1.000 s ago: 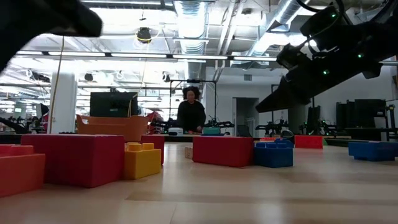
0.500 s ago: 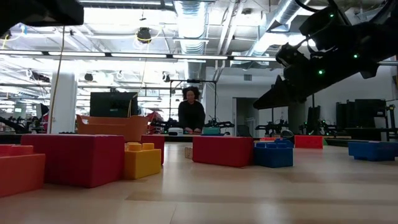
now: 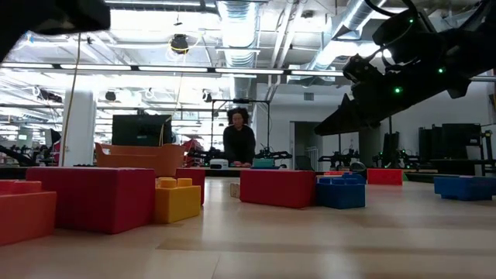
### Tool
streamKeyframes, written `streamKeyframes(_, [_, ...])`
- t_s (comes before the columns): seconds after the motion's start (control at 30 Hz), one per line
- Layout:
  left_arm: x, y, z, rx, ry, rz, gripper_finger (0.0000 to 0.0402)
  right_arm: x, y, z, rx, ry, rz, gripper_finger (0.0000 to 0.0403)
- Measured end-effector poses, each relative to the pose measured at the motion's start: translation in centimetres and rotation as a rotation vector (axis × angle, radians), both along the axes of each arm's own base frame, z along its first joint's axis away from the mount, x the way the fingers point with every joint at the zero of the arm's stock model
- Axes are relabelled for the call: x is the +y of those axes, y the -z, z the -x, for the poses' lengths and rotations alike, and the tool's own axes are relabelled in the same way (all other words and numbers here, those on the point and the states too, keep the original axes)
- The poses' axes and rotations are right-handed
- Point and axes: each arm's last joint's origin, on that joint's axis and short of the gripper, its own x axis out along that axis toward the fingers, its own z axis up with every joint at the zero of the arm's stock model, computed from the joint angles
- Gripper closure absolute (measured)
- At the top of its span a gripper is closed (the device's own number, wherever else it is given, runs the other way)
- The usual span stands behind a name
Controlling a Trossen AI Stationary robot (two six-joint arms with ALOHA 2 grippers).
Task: Sort blocks by size
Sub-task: Put the large red block into the transparent bin
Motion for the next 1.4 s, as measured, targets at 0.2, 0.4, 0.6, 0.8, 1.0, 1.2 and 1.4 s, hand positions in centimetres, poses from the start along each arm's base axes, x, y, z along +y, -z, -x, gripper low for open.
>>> streamKeyframes(0.2, [-0.1,0.8,0.3,0.009,-0.003,-0.006,0.0191,0.0,0.0,0.0,-0.001,-0.001,0.002,0.0143])
streamKeyframes(0.4, [-0.1,0.8,0.3,-0.005,-0.001,-0.012,0.0191,0.0,0.0,0.0,-0.003,-0.001,0.002,0.0143])
streamKeyframes(0.6, [-0.3,1.4,0.2,-0.034,-0.007,0.008,0.0191,0.0,0.0,0.0,-0.004,0.001,-0.003,0.0143])
streamKeyframes(0.8, [-0.2,1.7,0.4,-0.023,-0.007,0.01,0.0191,0.0,0.0,0.0,-0.004,0.001,-0.004,0.0143])
streamKeyframes(1.0, [-0.1,1.7,0.5,-0.01,-0.003,0.0,0.0198,0.0,0.0,0.0,-0.005,0.001,-0.004,0.0143])
streamKeyframes(1.2, [0.1,1.2,0.5,-0.013,-0.015,-0.031,0.0225,0.0,0.0,0.0,-0.004,0.001,-0.005,0.0143])
streamKeyframes(1.4, [0.7,1.1,0.6,0.023,-0.024,-0.067,0.023,0.0,0.0,0.0,-0.003,0.001,-0.005,0.0143])
